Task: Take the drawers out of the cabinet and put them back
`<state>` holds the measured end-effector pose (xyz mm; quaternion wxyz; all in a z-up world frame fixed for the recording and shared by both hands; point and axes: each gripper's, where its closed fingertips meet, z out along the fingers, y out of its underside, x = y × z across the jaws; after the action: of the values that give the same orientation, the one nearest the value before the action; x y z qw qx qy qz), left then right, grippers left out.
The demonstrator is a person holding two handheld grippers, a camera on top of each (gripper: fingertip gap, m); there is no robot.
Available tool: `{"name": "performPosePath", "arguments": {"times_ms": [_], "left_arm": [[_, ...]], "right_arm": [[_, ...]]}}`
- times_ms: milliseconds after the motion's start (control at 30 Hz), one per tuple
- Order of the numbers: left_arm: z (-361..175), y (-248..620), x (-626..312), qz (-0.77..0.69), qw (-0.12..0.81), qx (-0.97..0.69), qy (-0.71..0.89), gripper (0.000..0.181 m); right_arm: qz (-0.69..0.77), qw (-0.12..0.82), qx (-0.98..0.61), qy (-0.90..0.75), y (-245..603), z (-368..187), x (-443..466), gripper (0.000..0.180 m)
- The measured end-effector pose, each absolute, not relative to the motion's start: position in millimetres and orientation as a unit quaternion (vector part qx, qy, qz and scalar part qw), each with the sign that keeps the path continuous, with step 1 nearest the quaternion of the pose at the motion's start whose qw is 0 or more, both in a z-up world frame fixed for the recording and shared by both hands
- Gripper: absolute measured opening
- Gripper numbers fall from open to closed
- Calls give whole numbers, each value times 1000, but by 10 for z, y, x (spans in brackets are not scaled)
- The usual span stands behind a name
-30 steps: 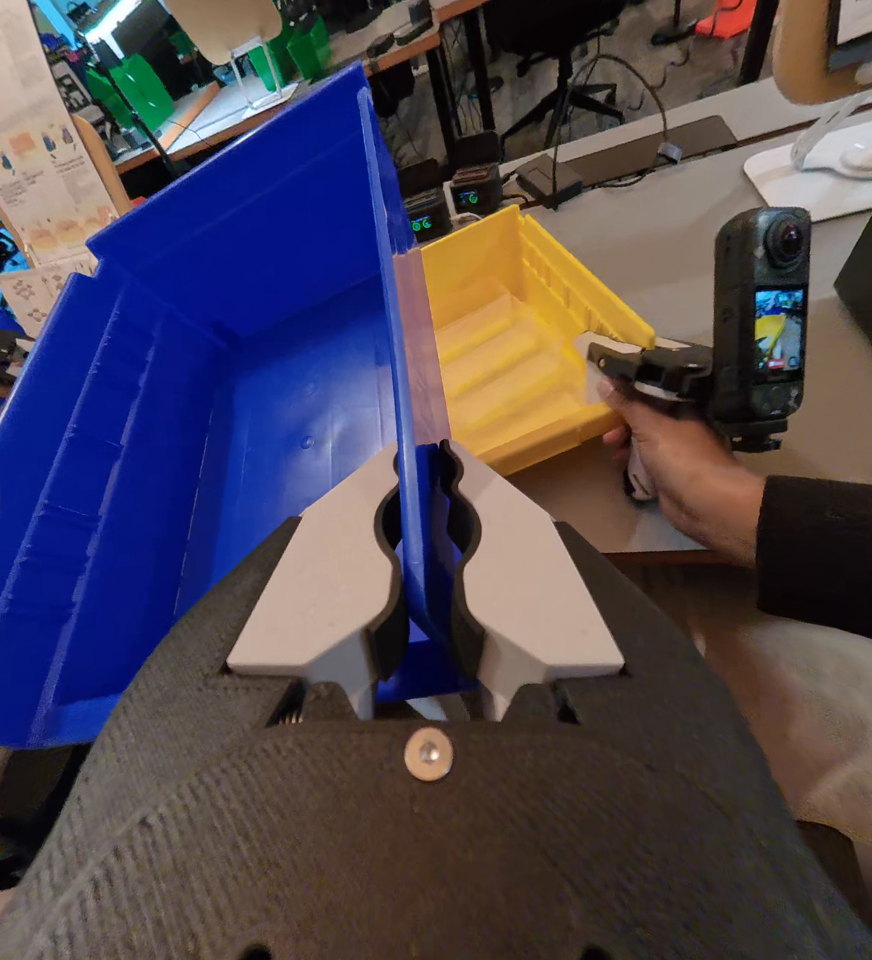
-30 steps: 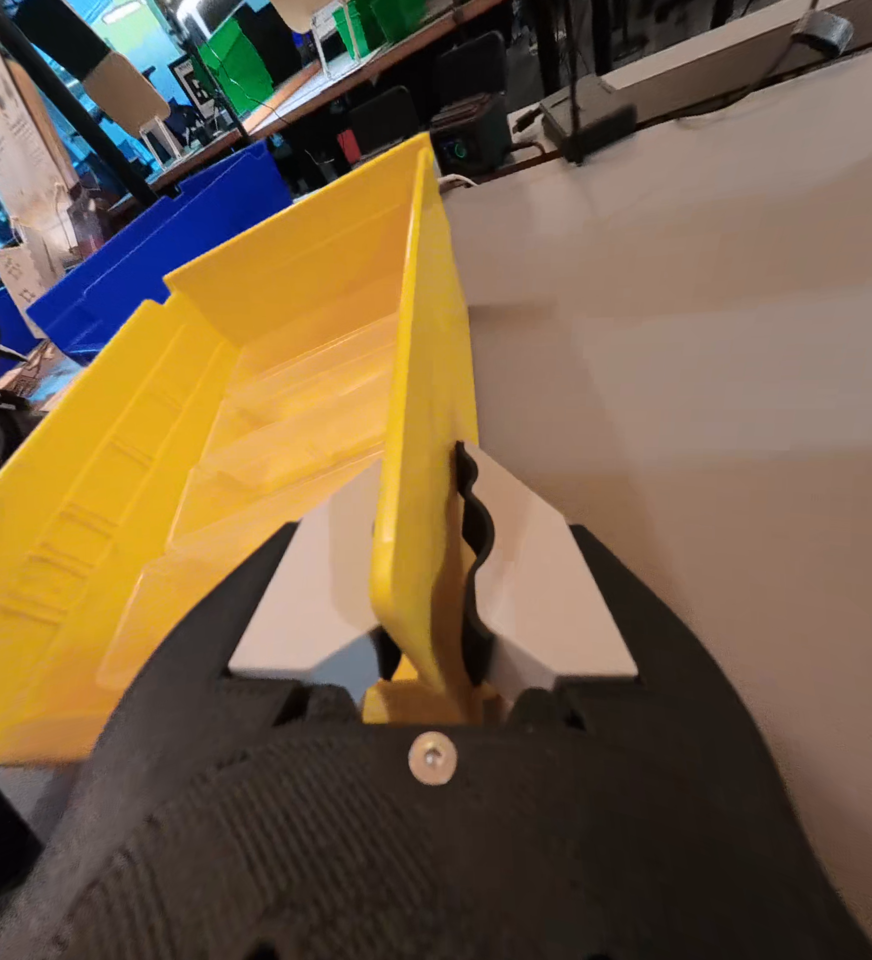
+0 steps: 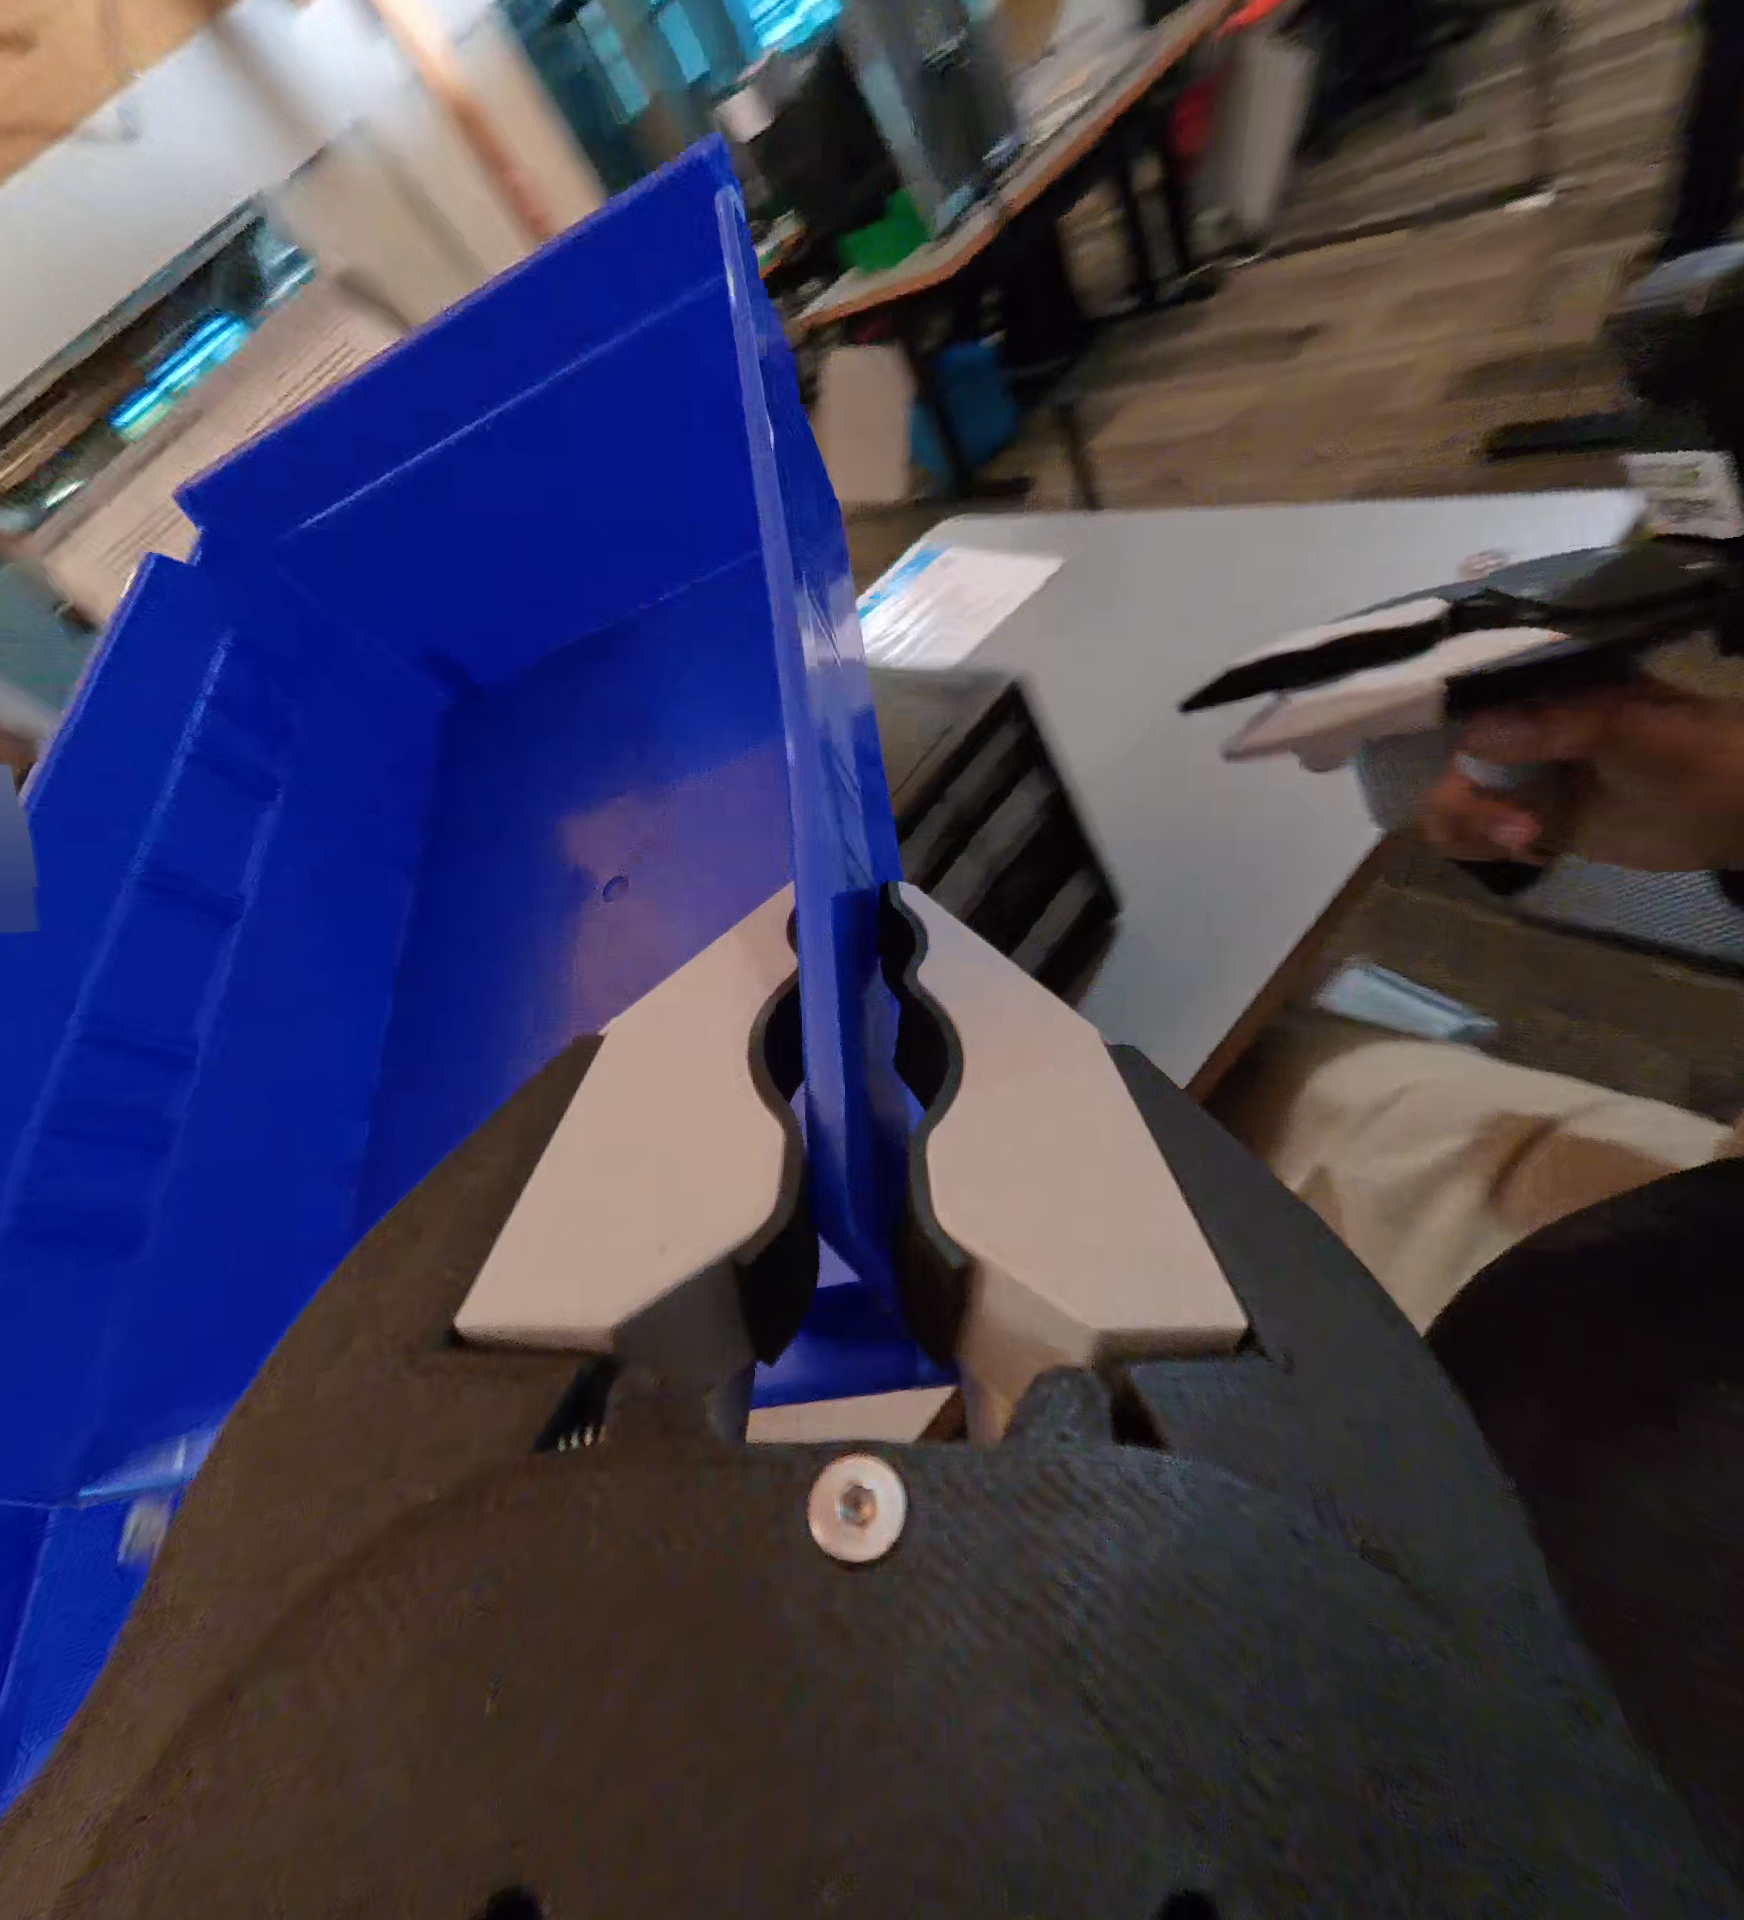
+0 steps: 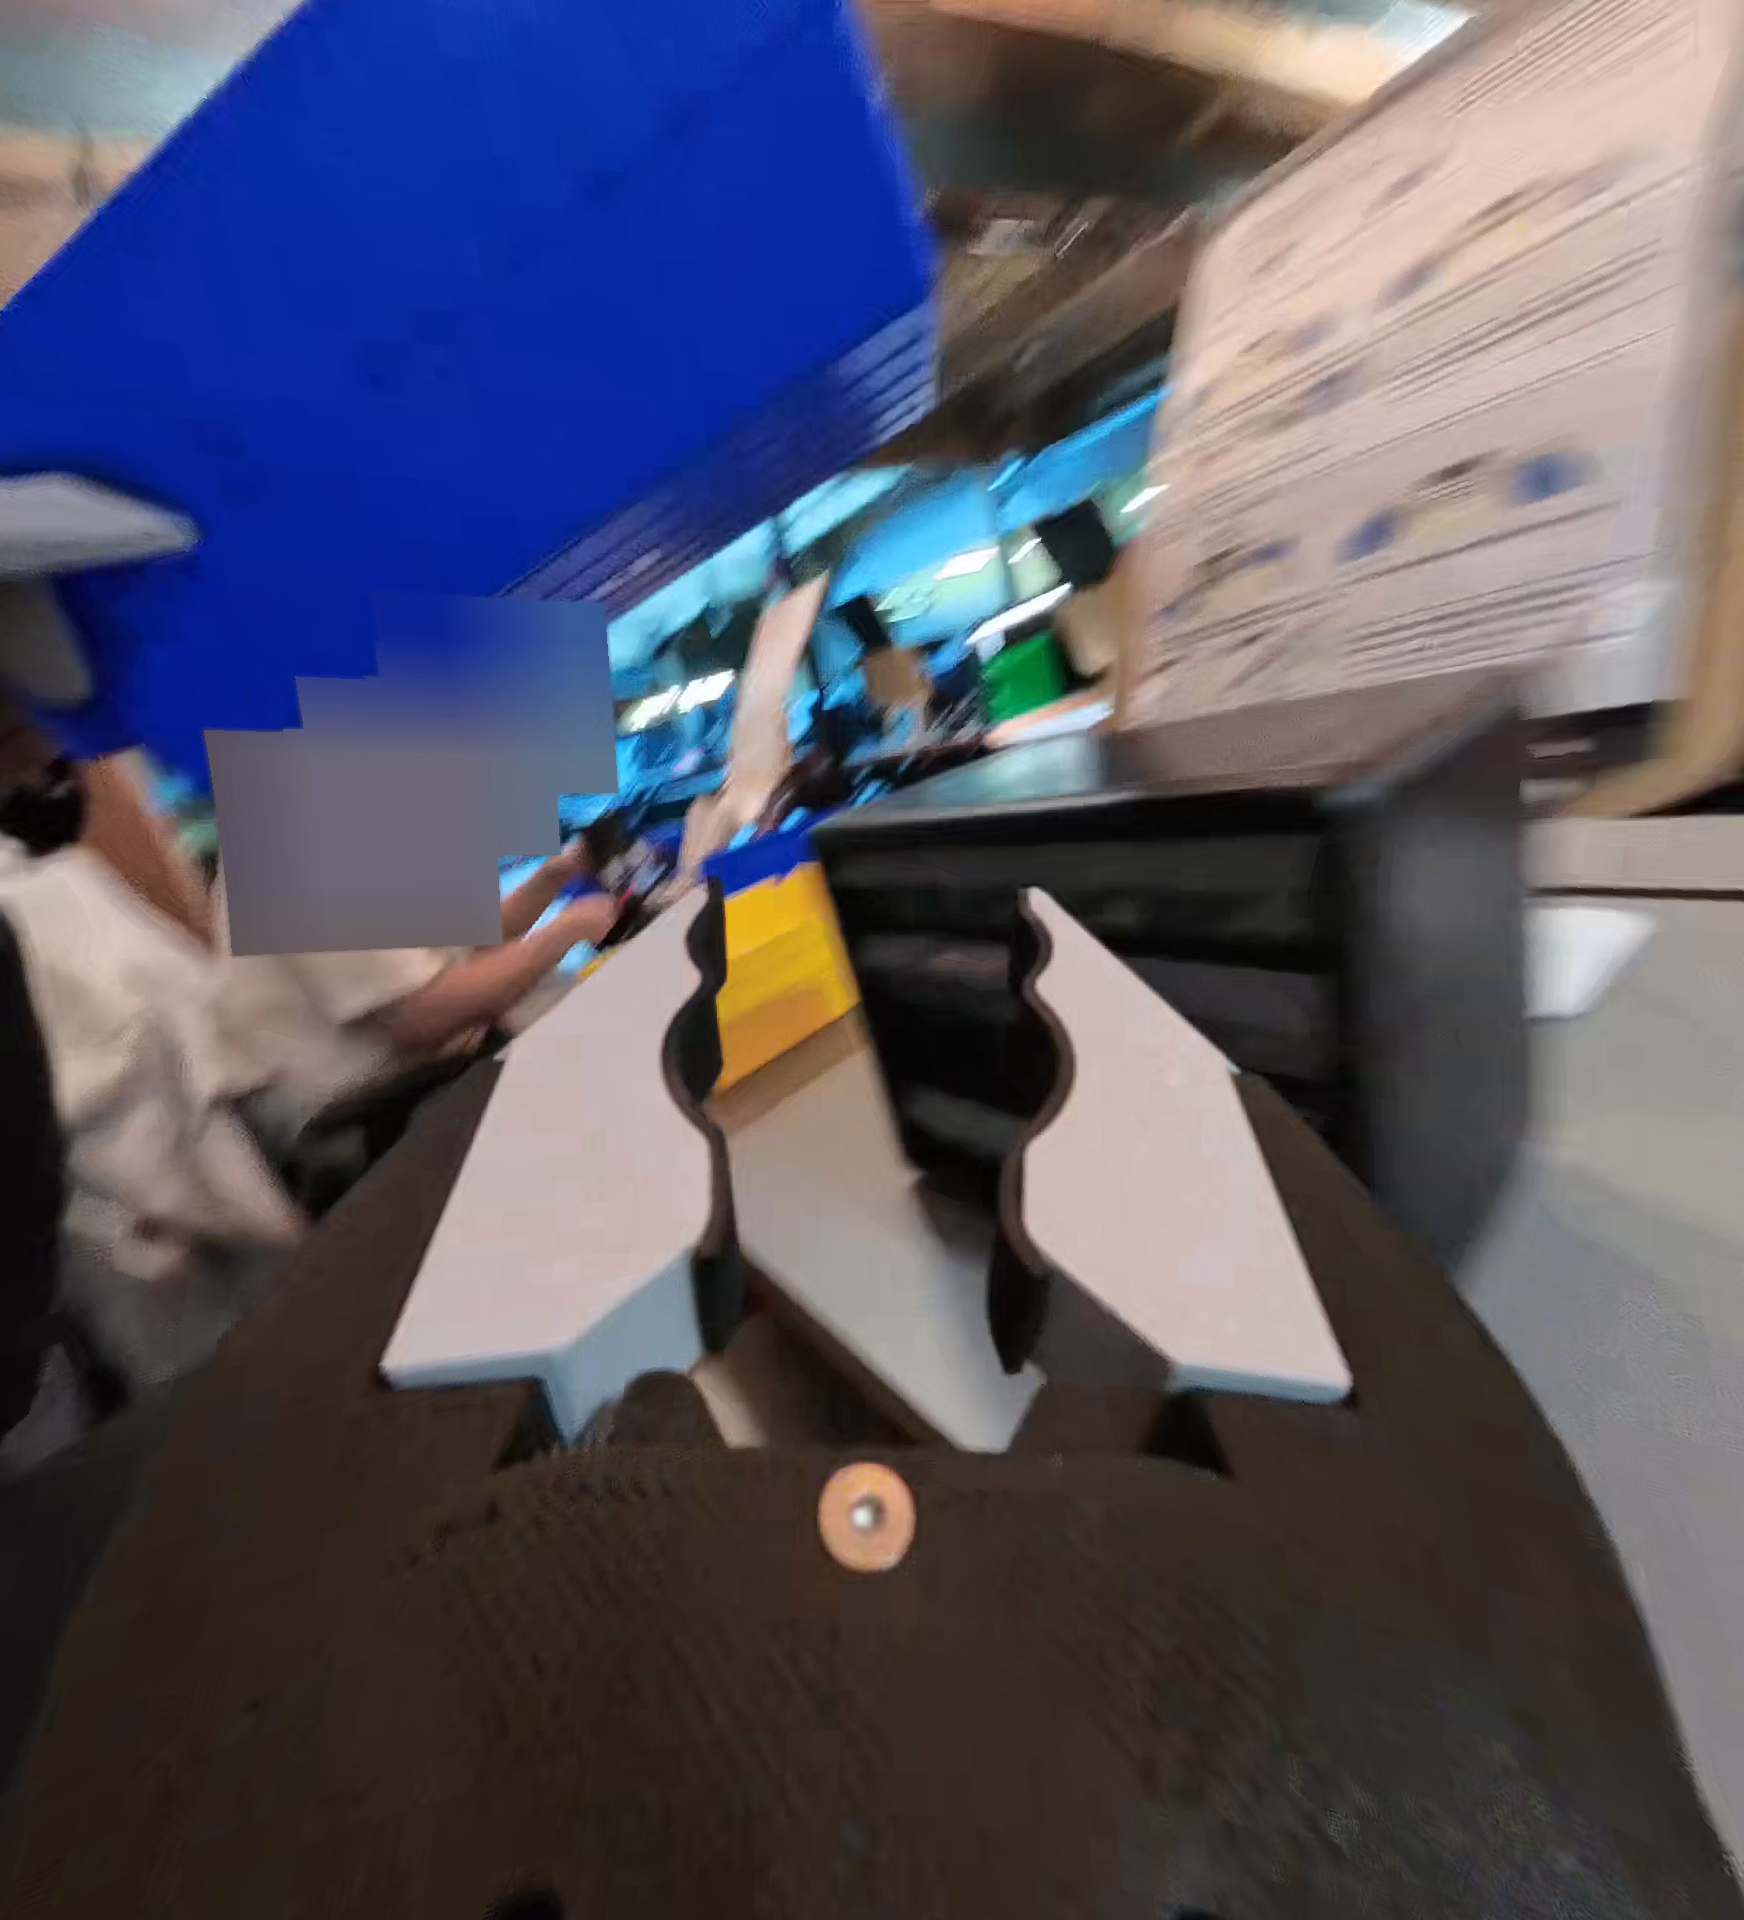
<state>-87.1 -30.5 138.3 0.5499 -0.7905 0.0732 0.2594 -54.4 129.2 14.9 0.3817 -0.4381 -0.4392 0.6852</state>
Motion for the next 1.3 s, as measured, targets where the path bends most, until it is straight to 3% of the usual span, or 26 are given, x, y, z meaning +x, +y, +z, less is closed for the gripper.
{"name": "performPosePath", "arguments": {"times_ms": [133, 233, 300, 333, 467, 700, 967, 1133, 1200, 1300], "left_arm": [[1439, 747, -213, 194, 558, -787, 180, 6], [1283, 1648, 206, 148, 564, -778, 234, 5], [1086, 2238, 408, 119, 567, -777, 247, 6], [960, 2518, 480, 108, 566, -779, 248, 5], [272, 3422, 574, 105, 552, -789, 248, 6], [-912, 3981, 274, 128, 511, -819, 229, 5], [-1380, 4199, -77, 62, 505, -852, 125, 5], [-1455, 4304, -21, 58, 523, -843, 112, 5], [-1388, 4289, 61, 17, 542, -834, 96, 21], [-1092, 4100, 224, -89, 578, -809, 70, 82]], "right_arm": [[652, 496, -527, -226, 2869, -35, 197, 37], [655, 470, -591, -6, 3813, -340, 886, 33], [678, 471, -561, 65, 4044, -402, 1267, 14], [671, 481, -559, 72, 4076, -436, 1382, 7], [600, 536, -594, 13, 3923, -440, 1517, 15], [558, 538, -631, -18, 3658, -592, 1689, 29], [441, 563, -688, -120, 3687, -909, 1531, 19], [377, 556, -717, -184, 3678, -1125, 1296, 29], [368, 551, -725, -191, 3678, -1174, 1222, 36], [366, 546, -738, -152, 3694, -1171, 1216, 39]]}}
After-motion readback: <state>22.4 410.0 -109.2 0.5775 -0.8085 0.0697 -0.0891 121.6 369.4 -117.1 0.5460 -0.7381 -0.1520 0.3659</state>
